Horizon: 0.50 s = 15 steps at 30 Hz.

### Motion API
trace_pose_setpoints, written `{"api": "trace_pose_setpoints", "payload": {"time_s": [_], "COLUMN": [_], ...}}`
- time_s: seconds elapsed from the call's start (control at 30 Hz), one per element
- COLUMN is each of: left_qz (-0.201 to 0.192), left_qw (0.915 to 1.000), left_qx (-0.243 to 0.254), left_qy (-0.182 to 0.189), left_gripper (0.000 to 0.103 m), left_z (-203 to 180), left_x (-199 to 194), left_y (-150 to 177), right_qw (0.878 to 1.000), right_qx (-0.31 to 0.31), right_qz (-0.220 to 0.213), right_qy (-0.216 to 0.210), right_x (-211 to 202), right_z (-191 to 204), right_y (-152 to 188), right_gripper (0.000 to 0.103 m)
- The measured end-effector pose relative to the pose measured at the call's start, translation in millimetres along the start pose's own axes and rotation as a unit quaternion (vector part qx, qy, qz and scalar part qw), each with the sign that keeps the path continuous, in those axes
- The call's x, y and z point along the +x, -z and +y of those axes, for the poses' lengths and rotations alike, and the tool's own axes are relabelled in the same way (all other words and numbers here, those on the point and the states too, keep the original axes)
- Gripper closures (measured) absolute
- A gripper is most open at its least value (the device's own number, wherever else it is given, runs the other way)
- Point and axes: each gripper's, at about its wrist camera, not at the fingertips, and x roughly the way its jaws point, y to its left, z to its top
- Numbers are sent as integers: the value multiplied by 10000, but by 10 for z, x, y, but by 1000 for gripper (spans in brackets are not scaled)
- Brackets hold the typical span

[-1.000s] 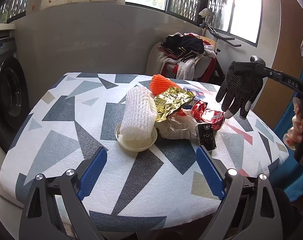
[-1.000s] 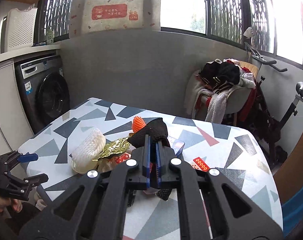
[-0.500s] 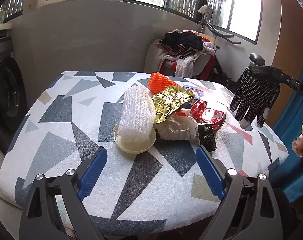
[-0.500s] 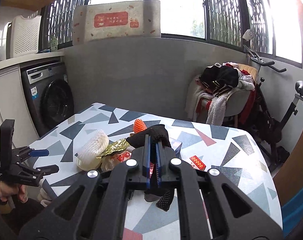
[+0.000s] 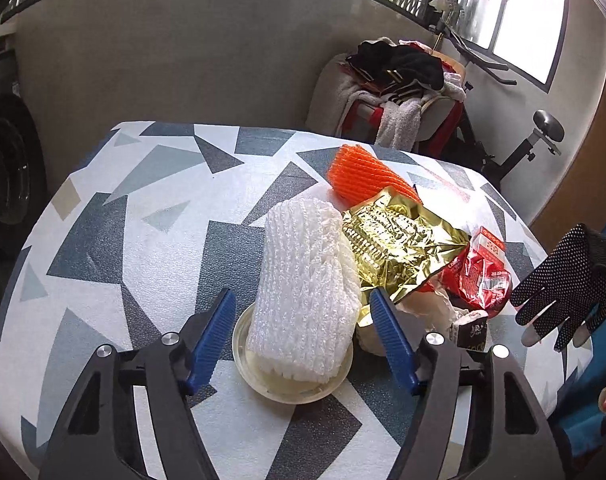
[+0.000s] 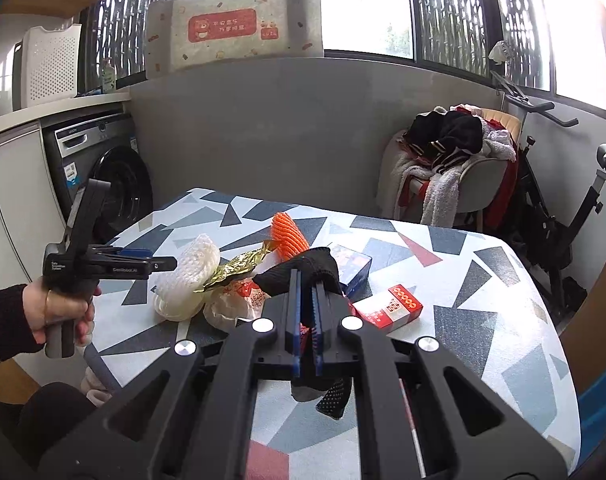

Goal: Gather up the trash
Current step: 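Grasp the white foam mesh sleeve with the left tool while the right tool holds the glove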

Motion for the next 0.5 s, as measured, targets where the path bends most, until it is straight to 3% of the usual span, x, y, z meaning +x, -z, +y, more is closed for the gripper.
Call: {"api": "trace_pose_setpoints", "payload": {"time_s": [0.07, 0.1, 0.13, 0.2, 0.5], "left_qz": [195, 262, 316, 255, -250], "left_qw": [9998, 9996, 9995, 9996, 9983], "left_qx": [-7, -3, -2, 11, 421], "left_qy": [-37, -39, 20, 122, 329], "left_gripper": [47, 62, 70, 78, 86], "left_z": [2, 4, 9, 17, -127], "left_x": [171, 232, 273, 260, -419], "left_y": [-37, -43, -44, -20, 3], "right_qw": [10000, 10000, 10000, 10000, 9998], "right_qx": [16, 28, 41, 47, -16], "right_qz": [29, 38, 45, 57, -14], "right_qy": [-13, -19, -28, -36, -176], "right_x": [4, 0, -9, -29, -219], "right_z": [1, 2, 2, 4, 116], "right_y": [26, 41, 53, 62, 27], "right_gripper": [94, 94, 94, 94, 94]}}
